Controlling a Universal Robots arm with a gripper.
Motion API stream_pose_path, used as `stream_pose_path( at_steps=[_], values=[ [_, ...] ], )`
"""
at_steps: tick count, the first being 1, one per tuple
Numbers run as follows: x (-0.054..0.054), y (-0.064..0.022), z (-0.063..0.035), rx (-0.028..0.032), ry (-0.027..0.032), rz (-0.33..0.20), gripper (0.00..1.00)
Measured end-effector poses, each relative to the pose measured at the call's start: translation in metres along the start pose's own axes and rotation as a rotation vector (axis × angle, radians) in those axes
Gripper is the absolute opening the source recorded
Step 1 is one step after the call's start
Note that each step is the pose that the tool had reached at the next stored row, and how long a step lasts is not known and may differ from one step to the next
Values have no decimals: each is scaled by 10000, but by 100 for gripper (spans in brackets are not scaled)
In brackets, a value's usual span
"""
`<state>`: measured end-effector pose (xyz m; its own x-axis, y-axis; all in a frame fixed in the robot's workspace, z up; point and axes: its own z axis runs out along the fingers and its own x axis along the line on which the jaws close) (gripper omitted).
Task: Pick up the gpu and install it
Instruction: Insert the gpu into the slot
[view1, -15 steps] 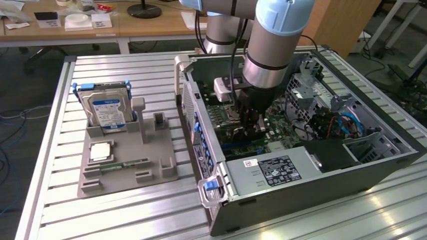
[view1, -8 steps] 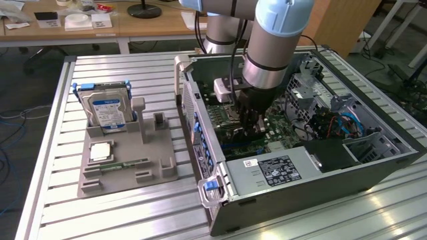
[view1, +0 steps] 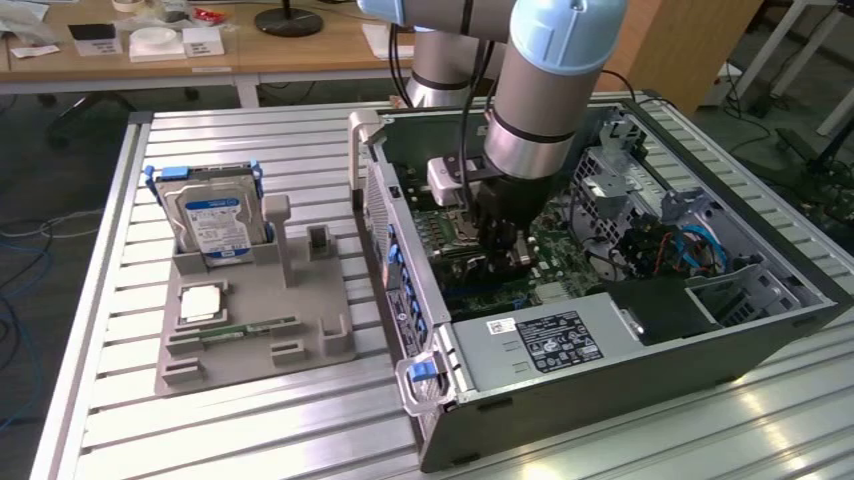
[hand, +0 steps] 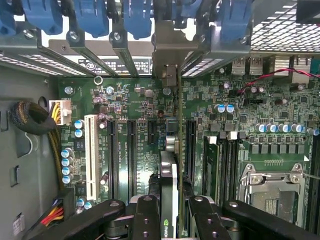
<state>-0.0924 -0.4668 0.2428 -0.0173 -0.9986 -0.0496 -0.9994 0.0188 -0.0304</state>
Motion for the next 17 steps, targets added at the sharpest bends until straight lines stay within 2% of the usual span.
stream_pose_path(
  at_steps=[9, 13, 17],
  values=[
    [0, 1, 7, 2, 3, -1, 27],
    [-1, 0, -3, 7, 86, -4, 27],
    [0, 1, -8, 3, 99, -4, 27]
  ],
)
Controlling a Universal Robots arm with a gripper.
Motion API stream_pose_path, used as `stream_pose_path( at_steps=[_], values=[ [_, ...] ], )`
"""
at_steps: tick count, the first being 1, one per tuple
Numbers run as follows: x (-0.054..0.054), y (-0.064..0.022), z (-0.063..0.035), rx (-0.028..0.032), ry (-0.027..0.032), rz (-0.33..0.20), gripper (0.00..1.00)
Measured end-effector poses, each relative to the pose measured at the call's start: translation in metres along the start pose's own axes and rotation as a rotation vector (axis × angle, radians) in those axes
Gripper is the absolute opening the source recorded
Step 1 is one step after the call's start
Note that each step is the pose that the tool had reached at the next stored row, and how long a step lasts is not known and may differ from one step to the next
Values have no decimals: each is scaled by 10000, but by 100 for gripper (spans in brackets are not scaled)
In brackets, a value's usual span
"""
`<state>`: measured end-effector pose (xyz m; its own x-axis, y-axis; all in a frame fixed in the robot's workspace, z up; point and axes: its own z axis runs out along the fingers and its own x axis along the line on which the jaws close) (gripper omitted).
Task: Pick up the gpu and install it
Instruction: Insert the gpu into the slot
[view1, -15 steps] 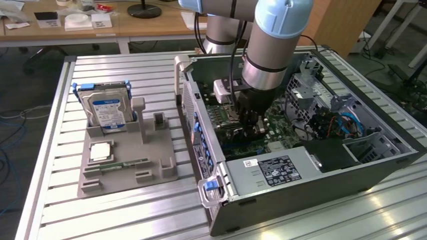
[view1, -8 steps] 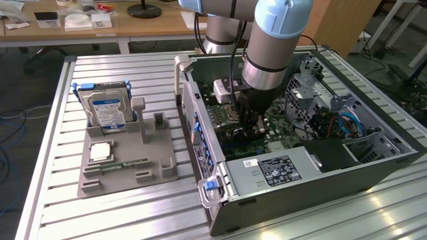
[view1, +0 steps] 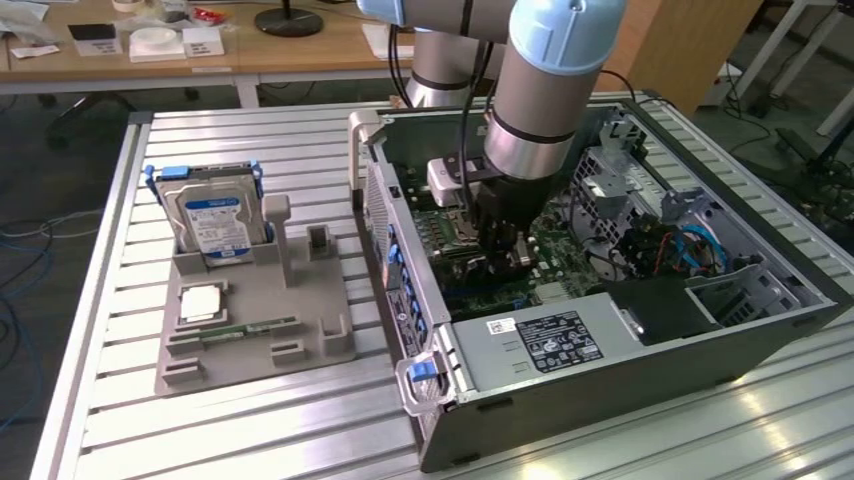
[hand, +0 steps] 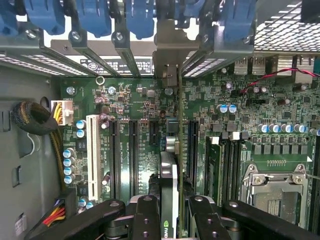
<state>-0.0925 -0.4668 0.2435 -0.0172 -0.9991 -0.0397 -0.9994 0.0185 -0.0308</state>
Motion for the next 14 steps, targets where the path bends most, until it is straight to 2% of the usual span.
stream_pose_path(
  at_steps=[9, 14],
  values=[
    [3, 15, 73, 2, 2, -1, 27],
    [3, 17, 75, 2, -1, 1, 27]
  ],
)
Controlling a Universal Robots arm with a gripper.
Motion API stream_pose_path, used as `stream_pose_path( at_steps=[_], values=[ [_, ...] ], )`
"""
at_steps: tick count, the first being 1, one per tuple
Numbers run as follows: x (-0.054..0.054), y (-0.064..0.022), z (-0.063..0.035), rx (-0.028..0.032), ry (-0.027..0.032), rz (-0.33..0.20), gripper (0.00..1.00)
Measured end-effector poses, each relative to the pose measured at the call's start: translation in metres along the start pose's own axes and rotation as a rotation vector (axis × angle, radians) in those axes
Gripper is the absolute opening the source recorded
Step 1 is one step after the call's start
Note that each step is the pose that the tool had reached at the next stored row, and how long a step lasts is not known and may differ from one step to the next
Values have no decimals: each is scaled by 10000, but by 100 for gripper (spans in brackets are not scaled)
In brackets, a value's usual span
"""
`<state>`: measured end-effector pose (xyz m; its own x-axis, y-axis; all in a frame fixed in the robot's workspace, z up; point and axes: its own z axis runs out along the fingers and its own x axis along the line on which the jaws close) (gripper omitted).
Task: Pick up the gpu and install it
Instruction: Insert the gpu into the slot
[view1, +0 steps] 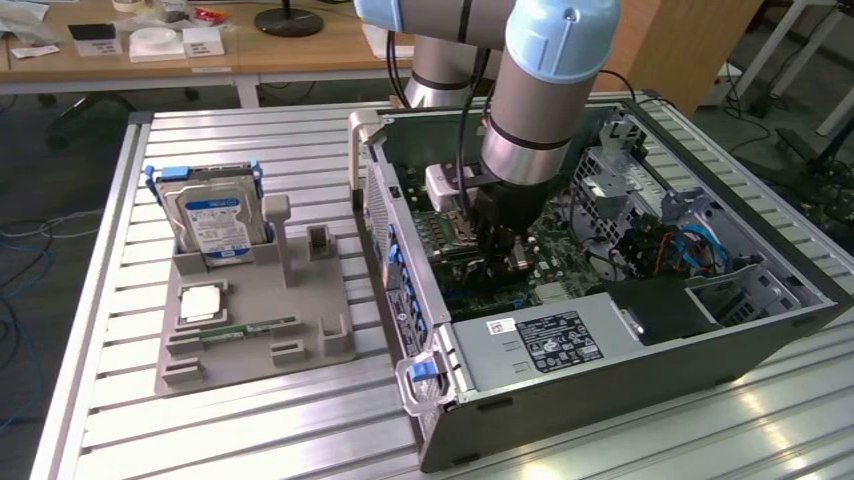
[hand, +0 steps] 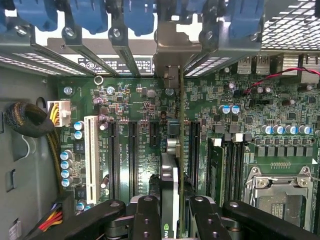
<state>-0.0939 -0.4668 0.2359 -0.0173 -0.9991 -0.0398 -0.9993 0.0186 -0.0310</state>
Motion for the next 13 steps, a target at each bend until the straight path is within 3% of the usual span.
stream_pose_path(
  at_steps=[8, 9, 13],
  values=[
    [0, 1, 4, 4, -9, 3, 28],
    [-1, 1, 1, 1, -2, 2, 34],
    [0, -1, -15, -1, 2, -1, 34]
  ],
)
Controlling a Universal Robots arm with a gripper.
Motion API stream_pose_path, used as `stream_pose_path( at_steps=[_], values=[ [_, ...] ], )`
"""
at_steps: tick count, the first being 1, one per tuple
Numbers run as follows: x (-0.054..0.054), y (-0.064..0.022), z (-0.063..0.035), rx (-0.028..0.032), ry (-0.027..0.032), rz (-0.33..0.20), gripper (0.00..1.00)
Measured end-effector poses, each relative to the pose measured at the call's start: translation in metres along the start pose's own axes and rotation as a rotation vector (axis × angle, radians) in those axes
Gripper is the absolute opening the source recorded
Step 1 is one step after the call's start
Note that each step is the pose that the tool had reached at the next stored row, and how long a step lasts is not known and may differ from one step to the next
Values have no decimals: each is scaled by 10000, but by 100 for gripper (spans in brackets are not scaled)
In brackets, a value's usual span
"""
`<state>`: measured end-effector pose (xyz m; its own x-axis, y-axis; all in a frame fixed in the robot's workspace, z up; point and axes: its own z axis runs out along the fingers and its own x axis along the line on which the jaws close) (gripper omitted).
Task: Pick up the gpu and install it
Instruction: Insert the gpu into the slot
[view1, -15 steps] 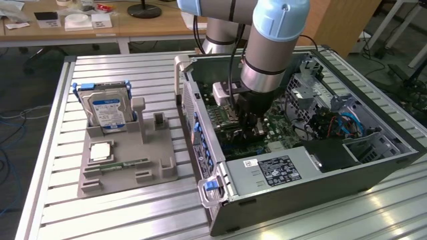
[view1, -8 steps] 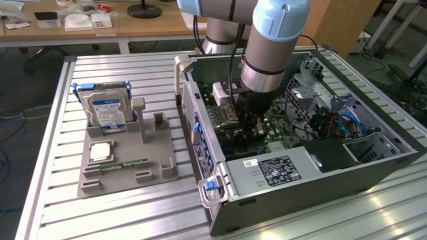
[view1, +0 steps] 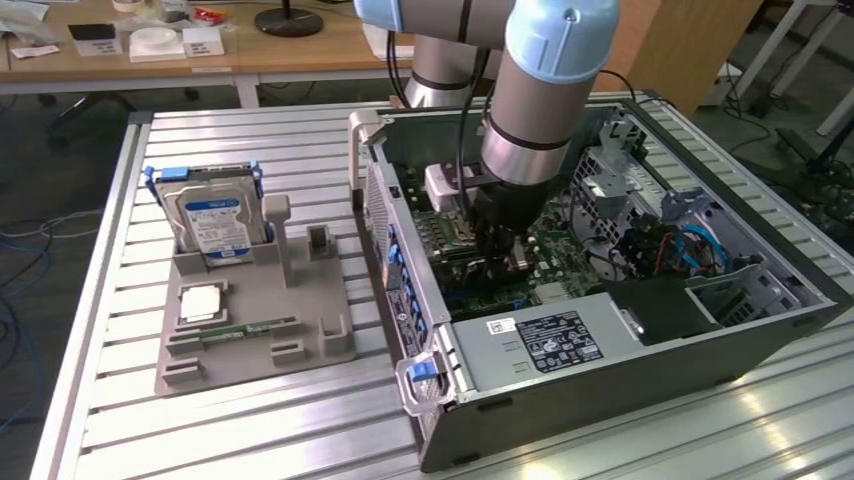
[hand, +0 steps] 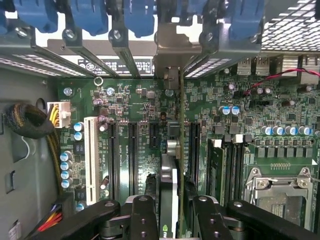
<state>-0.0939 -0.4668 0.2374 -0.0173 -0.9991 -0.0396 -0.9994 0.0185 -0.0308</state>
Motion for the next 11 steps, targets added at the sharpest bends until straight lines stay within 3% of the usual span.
stream_pose_path(
  at_steps=[6, 11],
  values=[
    [-4, -3, -96, 1, -3, 0, 34],
    [-8, -4, -97, 2, -3, 2, 34]
  ],
)
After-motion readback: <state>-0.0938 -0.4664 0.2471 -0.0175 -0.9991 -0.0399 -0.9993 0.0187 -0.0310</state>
